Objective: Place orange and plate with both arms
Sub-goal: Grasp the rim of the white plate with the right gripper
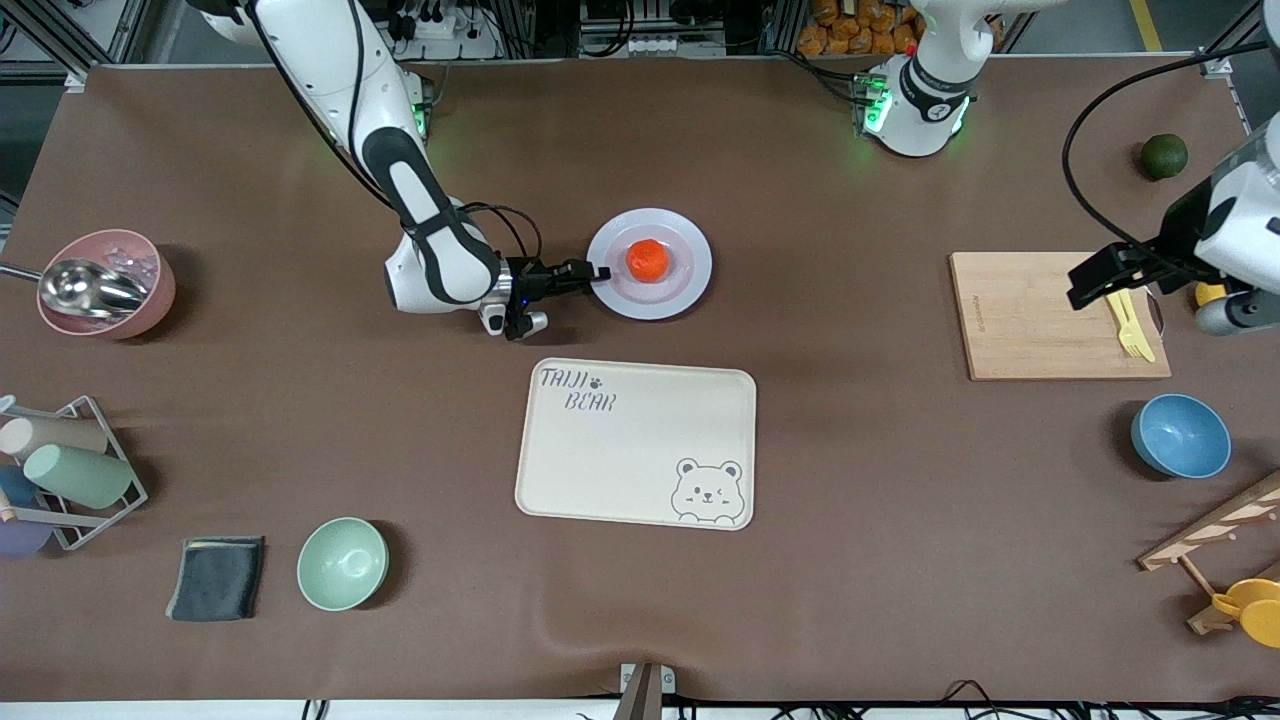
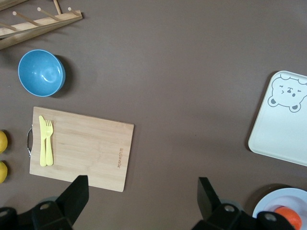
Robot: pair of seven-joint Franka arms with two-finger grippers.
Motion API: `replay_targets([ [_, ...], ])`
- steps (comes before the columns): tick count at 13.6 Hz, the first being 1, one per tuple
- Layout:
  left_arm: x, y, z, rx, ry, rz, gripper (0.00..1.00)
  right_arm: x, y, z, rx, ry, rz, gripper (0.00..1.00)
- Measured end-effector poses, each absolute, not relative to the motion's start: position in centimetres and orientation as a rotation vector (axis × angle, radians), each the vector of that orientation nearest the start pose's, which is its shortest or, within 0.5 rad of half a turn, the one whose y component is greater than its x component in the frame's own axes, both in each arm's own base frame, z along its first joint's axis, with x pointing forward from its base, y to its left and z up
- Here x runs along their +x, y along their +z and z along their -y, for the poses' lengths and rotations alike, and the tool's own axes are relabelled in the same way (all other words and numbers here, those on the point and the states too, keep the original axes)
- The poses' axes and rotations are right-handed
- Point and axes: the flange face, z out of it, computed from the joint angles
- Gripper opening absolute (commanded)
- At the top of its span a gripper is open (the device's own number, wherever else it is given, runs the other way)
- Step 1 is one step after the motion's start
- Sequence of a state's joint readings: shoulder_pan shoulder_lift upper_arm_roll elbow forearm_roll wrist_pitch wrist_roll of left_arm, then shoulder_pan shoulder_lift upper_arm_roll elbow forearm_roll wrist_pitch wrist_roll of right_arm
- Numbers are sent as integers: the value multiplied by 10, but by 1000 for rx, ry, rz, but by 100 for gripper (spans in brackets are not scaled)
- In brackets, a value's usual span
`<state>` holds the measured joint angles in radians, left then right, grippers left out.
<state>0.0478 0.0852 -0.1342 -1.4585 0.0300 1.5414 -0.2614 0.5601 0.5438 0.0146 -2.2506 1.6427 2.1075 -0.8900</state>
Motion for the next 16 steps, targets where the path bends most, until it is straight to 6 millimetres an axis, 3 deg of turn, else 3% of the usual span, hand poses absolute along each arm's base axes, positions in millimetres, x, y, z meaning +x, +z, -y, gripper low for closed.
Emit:
replay_targets([
  [5,570,639,12,-3126,-16,196,100,388,113,-309,-2030,364,17,0],
  [9,566,640,18,-3126,5,179,100,388,117,-316,-2013,354,6,0],
  [16,566,636,24,-3126,18,160,100,400,153,-332,-1908,301,-8,0],
])
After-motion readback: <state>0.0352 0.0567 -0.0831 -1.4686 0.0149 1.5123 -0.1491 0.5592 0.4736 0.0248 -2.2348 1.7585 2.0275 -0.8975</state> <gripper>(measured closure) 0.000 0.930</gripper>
